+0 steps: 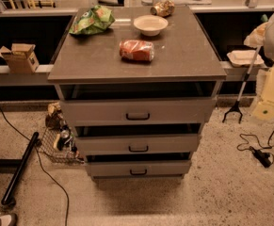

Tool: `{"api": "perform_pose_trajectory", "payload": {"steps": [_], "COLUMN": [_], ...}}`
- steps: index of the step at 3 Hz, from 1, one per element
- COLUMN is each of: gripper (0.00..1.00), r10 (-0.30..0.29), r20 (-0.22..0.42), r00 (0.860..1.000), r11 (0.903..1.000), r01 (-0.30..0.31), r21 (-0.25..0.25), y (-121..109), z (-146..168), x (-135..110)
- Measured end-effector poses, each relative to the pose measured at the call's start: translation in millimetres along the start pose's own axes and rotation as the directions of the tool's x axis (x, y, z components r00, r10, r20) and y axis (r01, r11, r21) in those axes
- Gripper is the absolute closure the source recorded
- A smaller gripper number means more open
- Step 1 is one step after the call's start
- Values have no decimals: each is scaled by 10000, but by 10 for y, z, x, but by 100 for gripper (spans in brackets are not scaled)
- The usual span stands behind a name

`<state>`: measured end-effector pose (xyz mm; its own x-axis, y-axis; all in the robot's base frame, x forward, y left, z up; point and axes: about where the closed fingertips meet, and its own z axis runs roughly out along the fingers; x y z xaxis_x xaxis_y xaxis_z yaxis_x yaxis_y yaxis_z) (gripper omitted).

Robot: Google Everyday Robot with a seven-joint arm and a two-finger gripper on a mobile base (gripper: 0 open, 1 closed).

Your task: Open top drawer

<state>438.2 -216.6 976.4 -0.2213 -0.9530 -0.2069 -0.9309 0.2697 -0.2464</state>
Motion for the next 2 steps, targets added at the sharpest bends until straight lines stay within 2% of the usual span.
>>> {"api": "perform_pose_trajectory", "payload": {"steps": [1, 2], "gripper": [0, 0], "r10": [0, -259], "r20": [0, -419], "r00": [10000, 9988], "r11": [10000, 9991], "r01": [0, 245], "r21": [0, -334], "y": [0, 81], "z": [0, 255], "x": [0, 39]}}
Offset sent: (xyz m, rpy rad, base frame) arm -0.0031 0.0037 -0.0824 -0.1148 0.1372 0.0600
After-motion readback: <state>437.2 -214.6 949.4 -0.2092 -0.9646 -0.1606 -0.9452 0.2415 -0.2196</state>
